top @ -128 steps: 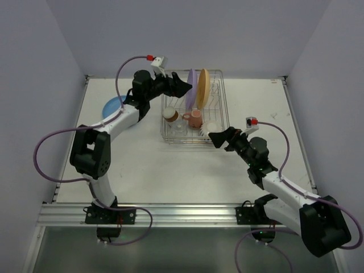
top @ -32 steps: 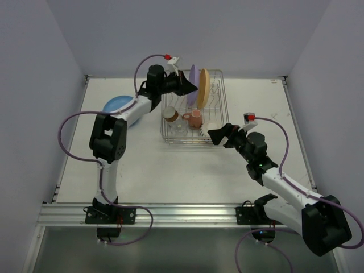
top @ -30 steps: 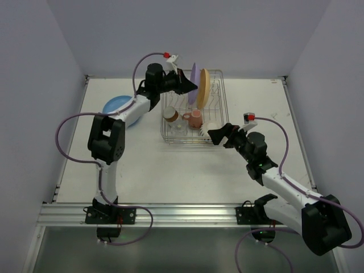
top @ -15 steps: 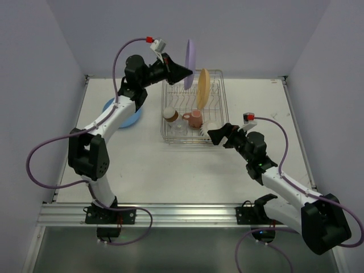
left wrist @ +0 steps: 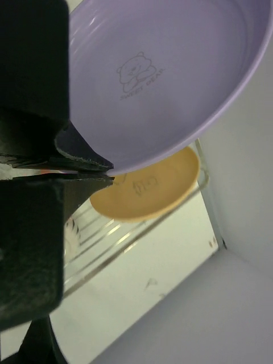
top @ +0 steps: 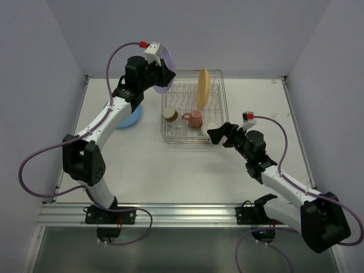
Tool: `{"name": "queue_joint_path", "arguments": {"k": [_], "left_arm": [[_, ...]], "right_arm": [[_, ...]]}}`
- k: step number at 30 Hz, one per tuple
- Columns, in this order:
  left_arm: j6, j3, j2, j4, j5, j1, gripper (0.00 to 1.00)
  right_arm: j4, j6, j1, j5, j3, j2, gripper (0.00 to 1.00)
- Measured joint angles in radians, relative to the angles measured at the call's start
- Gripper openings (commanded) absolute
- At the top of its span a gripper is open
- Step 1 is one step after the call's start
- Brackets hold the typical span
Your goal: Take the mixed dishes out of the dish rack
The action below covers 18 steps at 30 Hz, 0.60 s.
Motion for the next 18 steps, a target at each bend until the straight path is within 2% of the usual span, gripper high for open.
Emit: {"name": "queue_joint_path", "arguments": {"k": [6,12,18], "left_arm": [[0.09,0.0,0.001,-0.155,-0.216,0.006,0.0],[0.129,-0.05,0.001,-0.189,-0.351,0.045,0.0],[0.14,-0.12,0.001,-0.242,-0.427,0.079,0.0]], "right_arm": [[0.0,0.0,0.0,0.0,0.0,0.002,0.99],[0.0,0.0,0.0,-0.001,0.002,0.006,0.99],[-0.006,-0.002,0.0,-0.002,0.014,0.015,0.99]]}}
